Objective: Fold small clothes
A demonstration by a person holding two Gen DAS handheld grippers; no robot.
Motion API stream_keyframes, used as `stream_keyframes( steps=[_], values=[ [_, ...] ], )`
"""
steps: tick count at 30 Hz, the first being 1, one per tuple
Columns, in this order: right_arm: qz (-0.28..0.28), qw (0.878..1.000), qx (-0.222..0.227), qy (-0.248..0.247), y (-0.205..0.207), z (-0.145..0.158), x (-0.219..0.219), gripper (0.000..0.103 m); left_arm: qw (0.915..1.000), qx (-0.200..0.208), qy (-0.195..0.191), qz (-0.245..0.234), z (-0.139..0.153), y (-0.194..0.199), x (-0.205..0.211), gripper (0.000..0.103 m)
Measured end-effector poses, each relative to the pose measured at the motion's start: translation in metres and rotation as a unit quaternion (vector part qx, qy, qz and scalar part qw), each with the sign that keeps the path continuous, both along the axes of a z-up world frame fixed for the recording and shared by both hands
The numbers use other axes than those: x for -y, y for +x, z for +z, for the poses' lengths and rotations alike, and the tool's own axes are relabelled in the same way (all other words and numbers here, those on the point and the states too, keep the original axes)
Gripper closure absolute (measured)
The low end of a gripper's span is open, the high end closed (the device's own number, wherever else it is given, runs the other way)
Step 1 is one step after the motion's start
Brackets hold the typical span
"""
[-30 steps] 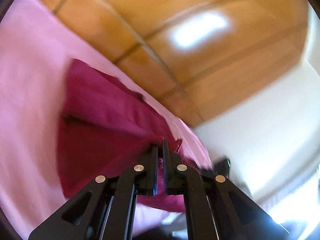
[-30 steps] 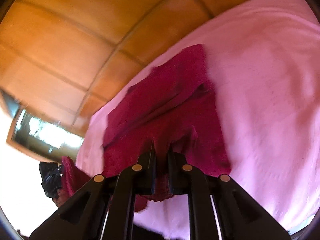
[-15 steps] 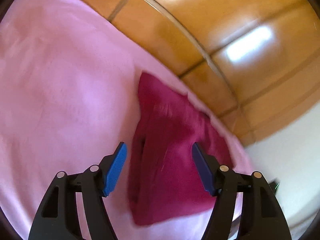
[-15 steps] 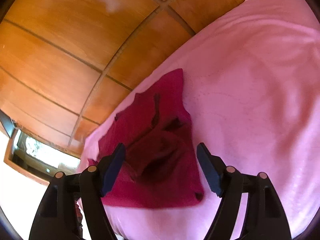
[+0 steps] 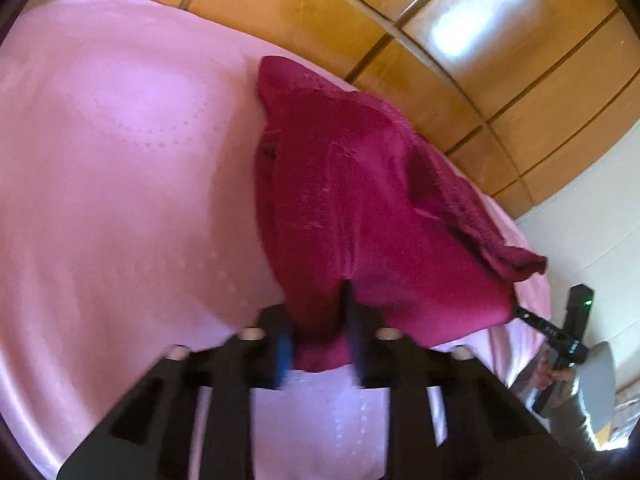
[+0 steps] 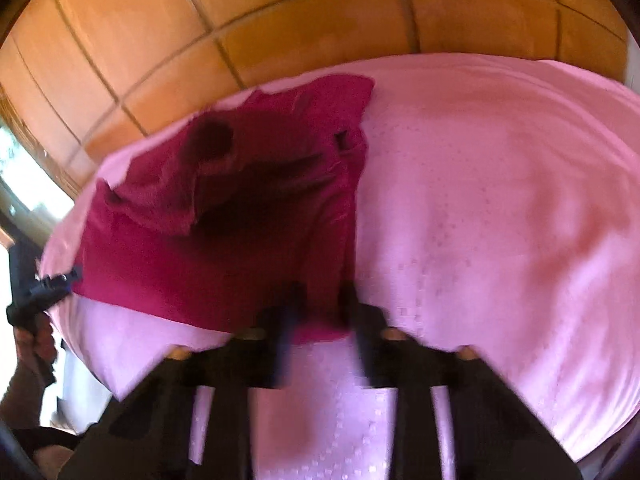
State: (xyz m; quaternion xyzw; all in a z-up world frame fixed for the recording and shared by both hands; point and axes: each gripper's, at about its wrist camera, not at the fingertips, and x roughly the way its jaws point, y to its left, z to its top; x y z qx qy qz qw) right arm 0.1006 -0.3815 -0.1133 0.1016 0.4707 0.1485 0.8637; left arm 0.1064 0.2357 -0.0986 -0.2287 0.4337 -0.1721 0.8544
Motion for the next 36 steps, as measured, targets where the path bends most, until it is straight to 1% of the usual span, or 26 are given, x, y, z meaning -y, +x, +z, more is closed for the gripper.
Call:
stream_keyframes(
  steps=[1, 5, 9, 11, 14, 16, 18, 19, 20, 21, 22, 23, 24, 25, 27, 30, 32, 33, 34, 36],
  values=[
    [0.000, 1.000, 0.004, -0.001, -0.002, 0.002, 0.000, 0.091, 1.0000, 0.003, -0.006, 0.001, 0.002, -0.001, 0.002, 0.090],
    [-0.004, 0.999, 0.016, 0.027, -0.021, 0.020, 0.009, 0.094, 0.9997, 0.018, -0.012, -0.014, 0.015, -0.019, 0.003, 0.094],
    [-0.002, 0.999, 0.012, 0.046, -0.047, 0.033, 0.017, 0.094, 0.9992, 0.019, -0.011, -0.033, 0.021, -0.045, -0.001, 0.094],
    [0.003, 0.999, -0.003, 0.041, -0.065, 0.030, 0.019, 0.094, 0.9990, 0.009, -0.011, -0.042, 0.020, -0.065, -0.003, 0.094],
    [0.008, 0.999, -0.034, 0.031, -0.084, 0.019, 0.024, 0.094, 0.9986, -0.019, -0.011, -0.048, 0.010, -0.089, -0.002, 0.094],
    [0.010, 0.998, -0.054, 0.024, -0.093, 0.012, 0.021, 0.094, 0.9982, -0.030, 0.009, -0.052, 0.005, -0.103, 0.000, 0.094],
    [0.020, 0.999, -0.044, 0.004, -0.098, 0.015, 0.016, 0.088, 0.9983, -0.028, 0.026, -0.045, 0.008, -0.106, 0.000, 0.092],
    [0.023, 0.999, -0.033, -0.006, -0.096, 0.020, 0.013, 0.082, 0.9984, -0.024, 0.018, -0.048, 0.009, -0.104, 0.000, 0.092],
    [0.028, 0.999, -0.015, -0.014, -0.094, 0.027, 0.010, 0.060, 0.9986, -0.019, 0.016, -0.046, 0.012, -0.099, -0.002, 0.086],
    [0.032, 0.999, 0.000, -0.024, -0.091, 0.032, 0.006, 0.050, 0.9989, -0.013, 0.023, -0.037, 0.015, -0.094, -0.004, 0.076],
    [0.039, 0.998, 0.023, -0.048, -0.086, 0.039, 0.000, 0.041, 0.9990, -0.005, 0.028, -0.034, 0.019, -0.089, -0.006, 0.071],
    [0.046, 0.996, 0.037, -0.065, -0.082, 0.043, -0.004, 0.041, 0.9990, 0.004, 0.030, -0.033, 0.022, -0.082, -0.006, 0.059],
    [0.060, 0.994, 0.049, -0.080, -0.077, 0.047, -0.009, 0.040, 0.9989, 0.011, 0.033, -0.032, 0.024, -0.077, -0.006, 0.054],
    [0.073, 0.991, 0.061, -0.094, -0.072, 0.050, -0.014, 0.038, 0.9986, 0.018, 0.037, -0.033, 0.026, -0.068, -0.006, 0.054],
    [0.106, 0.982, 0.085, -0.133, -0.059, 0.054, -0.027, 0.038, 0.9980, 0.026, 0.040, -0.042, 0.029, -0.050, -0.005, 0.054],
    [0.128, 0.974, 0.104, -0.156, -0.044, 0.056, -0.043, 0.038, 0.9980, 0.023, 0.041, -0.042, 0.023, -0.028, -0.007, 0.054],
    [0.130, 0.974, 0.104, -0.151, -0.028, 0.055, -0.045, 0.035, 0.9985, 0.022, 0.027, -0.041, 0.022, -0.013, -0.007, 0.054],
    [0.129, 0.976, 0.100, -0.147, -0.021, 0.053, -0.046, 0.035, 0.9987, 0.023, 0.022, -0.038, 0.022, -0.008, -0.008, 0.054],
    [0.126, 0.977, 0.096, -0.140, -0.013, 0.051, -0.045, 0.035, 0.9987, 0.015, 0.006, -0.048, 0.021, -0.002, -0.010, 0.054],
    [0.115, 0.982, 0.087, -0.122, -0.002, 0.050, -0.038, 0.037, 0.9989, 0.018, -0.007, -0.043, 0.021, 0.003, -0.013, 0.054]
  ],
)
